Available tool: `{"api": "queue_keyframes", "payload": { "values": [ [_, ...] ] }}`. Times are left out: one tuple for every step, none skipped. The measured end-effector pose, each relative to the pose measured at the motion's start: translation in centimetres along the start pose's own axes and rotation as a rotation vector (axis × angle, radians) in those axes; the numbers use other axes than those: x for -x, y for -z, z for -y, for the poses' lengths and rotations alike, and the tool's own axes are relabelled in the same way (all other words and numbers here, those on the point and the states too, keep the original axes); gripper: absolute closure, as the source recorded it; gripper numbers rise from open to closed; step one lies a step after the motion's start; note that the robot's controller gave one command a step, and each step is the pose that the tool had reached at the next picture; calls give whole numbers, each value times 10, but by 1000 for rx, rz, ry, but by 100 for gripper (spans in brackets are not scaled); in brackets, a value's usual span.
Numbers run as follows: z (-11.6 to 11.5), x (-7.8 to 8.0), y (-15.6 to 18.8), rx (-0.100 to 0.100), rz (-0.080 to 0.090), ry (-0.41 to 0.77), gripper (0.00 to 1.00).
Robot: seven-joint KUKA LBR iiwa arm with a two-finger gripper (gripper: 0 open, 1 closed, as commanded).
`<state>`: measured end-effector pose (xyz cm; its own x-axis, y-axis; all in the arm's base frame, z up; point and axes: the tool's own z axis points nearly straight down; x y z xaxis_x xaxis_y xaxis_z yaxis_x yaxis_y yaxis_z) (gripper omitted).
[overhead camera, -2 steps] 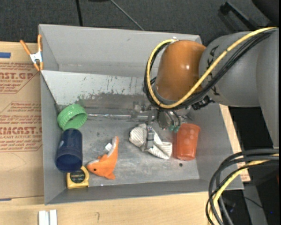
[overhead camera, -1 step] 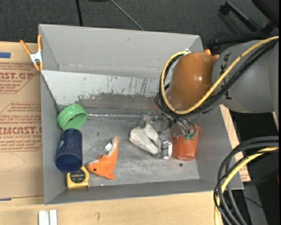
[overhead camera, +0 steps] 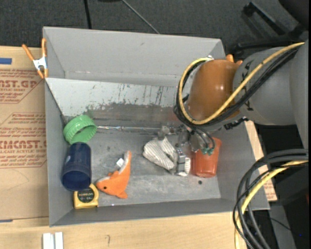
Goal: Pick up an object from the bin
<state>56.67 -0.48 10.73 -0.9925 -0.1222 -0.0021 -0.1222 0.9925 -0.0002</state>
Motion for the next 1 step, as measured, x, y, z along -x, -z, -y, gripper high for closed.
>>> {"api": "queue_keyframes", "payload": {
  "values": [
    [-25, 8, -37, 2, 3, -29, 100]
  ]
}}
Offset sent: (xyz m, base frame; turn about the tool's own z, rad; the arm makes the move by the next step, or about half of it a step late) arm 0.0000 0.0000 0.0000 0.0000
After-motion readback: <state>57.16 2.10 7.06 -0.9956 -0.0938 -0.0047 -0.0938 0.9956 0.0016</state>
